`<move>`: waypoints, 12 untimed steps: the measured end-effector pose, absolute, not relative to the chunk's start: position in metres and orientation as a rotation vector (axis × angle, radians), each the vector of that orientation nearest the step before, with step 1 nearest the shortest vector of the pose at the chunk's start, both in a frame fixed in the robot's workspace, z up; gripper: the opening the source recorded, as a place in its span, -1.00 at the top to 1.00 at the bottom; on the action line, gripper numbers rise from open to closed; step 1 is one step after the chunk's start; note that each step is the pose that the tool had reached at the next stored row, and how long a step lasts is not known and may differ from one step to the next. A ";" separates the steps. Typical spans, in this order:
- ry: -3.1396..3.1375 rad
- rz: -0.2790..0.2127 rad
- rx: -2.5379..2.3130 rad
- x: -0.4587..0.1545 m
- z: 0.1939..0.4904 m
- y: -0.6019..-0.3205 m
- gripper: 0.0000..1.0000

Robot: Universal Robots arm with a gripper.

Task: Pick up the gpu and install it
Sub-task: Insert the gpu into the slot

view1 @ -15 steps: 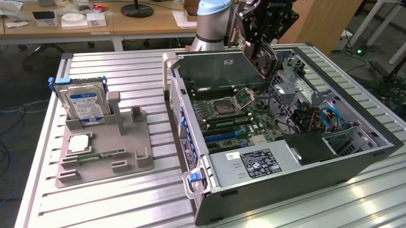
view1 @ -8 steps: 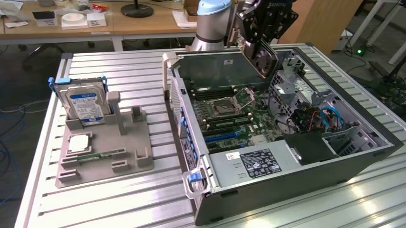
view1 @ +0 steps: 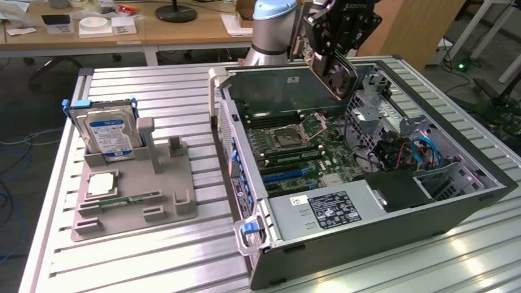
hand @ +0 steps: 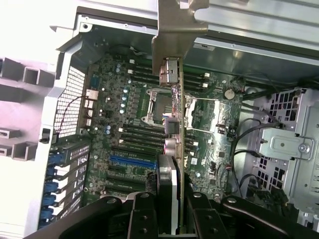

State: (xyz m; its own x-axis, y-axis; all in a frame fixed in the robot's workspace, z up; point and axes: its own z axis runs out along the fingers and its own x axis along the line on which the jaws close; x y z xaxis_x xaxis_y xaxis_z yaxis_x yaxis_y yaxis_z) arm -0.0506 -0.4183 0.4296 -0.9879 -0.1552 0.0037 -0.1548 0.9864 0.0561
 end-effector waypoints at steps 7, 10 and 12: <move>-3.117 -0.087 0.298 -0.051 0.430 -0.418 0.44; -3.114 -0.088 0.323 -0.051 0.430 -0.418 0.44; -3.112 -0.088 0.343 -0.051 0.430 -0.418 0.44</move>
